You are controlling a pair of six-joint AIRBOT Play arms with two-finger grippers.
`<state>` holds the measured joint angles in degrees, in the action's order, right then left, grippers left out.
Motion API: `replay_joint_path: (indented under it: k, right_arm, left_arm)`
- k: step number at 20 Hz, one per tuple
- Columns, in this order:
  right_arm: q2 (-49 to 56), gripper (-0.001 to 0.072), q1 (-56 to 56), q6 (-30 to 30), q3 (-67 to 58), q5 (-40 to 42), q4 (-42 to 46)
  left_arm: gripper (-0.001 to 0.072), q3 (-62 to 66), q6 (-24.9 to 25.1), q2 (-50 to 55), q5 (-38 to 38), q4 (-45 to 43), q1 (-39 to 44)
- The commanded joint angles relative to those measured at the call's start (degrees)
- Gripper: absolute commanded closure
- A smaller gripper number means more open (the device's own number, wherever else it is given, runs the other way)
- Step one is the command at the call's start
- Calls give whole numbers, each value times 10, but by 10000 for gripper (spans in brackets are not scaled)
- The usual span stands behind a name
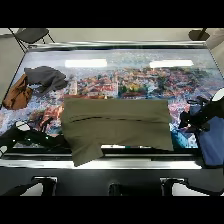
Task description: Fold the shirts.
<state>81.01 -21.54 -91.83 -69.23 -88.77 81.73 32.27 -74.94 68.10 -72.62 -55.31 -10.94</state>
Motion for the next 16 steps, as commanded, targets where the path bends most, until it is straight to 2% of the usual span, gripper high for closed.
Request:
replay_joint_path:
  k: [1,3,4,6,7,8,9,10,13,16]
  right_arm:
    - [-4,285,0,2,6,0,-1]
    - [-4,285,0,2,6,0,-1]
    - [-4,285,0,2,6,-1,-1]
    - [-4,285,0,1,7,-4,-2]
    - [-5,285,0,1,12,-9,-5]
    - [-12,283,0,2,31,-13,-7]
    - [-26,271,-1,5,65,-12,-7]
    - [-40,223,0,13,102,1,-10]
    - [-61,215,0,43,181,57,-48]
    - [-60,218,0,43,206,110,-48]
  left_arm:
    - [311,-31,-6,-6,63,20,26]
    - [328,-31,-31,-4,97,19,40]
    - [359,-31,-44,-3,110,17,47]
    - [492,-32,-52,-2,123,11,61]
    - [612,-32,-52,-2,123,11,66]
    - [666,-32,-52,-2,120,11,67]
    - [677,-32,-51,-3,116,11,67]
    - [678,-32,-47,-3,115,11,67]
    - [678,-32,-43,-5,114,9,67]
    - [678,-32,-35,-9,104,3,67]
